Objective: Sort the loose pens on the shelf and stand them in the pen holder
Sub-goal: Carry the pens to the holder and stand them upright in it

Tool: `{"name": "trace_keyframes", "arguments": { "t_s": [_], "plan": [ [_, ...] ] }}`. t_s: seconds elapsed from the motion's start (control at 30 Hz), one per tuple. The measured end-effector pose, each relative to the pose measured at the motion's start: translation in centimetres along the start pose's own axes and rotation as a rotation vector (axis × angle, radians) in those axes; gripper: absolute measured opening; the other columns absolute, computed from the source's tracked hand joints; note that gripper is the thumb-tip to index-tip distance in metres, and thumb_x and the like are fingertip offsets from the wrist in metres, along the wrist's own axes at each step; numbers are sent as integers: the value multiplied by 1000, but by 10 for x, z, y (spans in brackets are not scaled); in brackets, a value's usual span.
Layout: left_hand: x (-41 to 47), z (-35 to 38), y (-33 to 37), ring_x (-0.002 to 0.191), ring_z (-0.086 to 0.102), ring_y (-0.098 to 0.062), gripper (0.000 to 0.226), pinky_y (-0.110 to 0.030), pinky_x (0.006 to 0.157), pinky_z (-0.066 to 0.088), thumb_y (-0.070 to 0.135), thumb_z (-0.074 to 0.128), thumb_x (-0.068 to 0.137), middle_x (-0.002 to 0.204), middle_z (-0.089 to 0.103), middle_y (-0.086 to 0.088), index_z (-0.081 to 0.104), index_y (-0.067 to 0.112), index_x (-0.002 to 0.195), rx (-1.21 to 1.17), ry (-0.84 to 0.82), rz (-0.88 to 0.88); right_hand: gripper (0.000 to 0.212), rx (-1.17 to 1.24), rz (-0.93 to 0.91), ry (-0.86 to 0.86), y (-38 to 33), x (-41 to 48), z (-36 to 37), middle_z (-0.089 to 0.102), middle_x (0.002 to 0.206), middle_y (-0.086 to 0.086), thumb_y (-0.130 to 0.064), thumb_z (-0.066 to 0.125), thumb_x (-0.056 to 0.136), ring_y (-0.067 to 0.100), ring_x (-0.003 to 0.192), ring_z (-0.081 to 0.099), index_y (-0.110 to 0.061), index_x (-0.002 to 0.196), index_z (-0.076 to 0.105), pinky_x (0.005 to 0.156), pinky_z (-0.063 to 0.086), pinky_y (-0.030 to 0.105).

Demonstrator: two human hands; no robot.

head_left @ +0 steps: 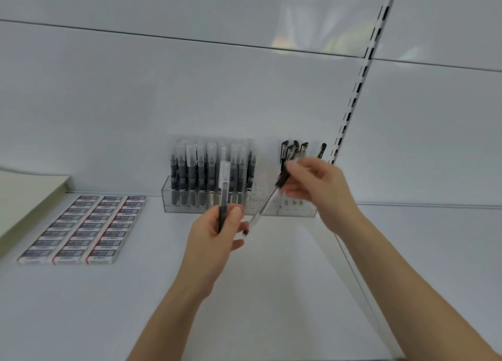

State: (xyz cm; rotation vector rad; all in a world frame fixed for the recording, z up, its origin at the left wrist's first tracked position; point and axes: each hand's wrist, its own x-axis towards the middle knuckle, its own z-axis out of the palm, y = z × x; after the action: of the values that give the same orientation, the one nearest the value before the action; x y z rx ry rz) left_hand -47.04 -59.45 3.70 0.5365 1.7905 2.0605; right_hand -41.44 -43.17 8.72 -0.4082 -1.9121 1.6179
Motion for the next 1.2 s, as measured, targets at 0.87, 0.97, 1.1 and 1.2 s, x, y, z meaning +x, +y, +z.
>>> {"name": "trace_keyframes", "arguments": {
  "t_s": [0.87,0.97,1.1,1.2],
  "plan": [
    [-7,-10,6,39,33,-8,13,-15,35,25,14,48,93,55,51,6,58,8,89,64,47,-13,27,-733,-131,196,31,54,-22,70,78,14,-29,57,89,26,77,67,-4,85,66,76,49,33],
    [-7,-10,5,40,36,-7,9,-14,37,29,13,52,92,53,53,8,60,10,87,71,24,45,37,-662,-98,278,27,35,-22,68,60,6,-35,59,87,22,65,65,-3,69,63,73,48,31],
    [-6,-3,3,42,42,-7,6,-12,41,34,9,57,88,61,58,0,62,12,87,135,-42,94,25,-205,41,22,14,-6,-2,68,57,-1,-28,60,87,11,55,65,-10,71,66,56,51,23],
    [-7,6,2,43,47,-5,9,-11,43,36,7,58,87,65,61,-4,62,15,85,229,-126,108,10,-82,38,-148,8,-22,13,71,69,-4,-24,61,86,10,68,69,-20,81,68,64,55,20]
  ]
}}
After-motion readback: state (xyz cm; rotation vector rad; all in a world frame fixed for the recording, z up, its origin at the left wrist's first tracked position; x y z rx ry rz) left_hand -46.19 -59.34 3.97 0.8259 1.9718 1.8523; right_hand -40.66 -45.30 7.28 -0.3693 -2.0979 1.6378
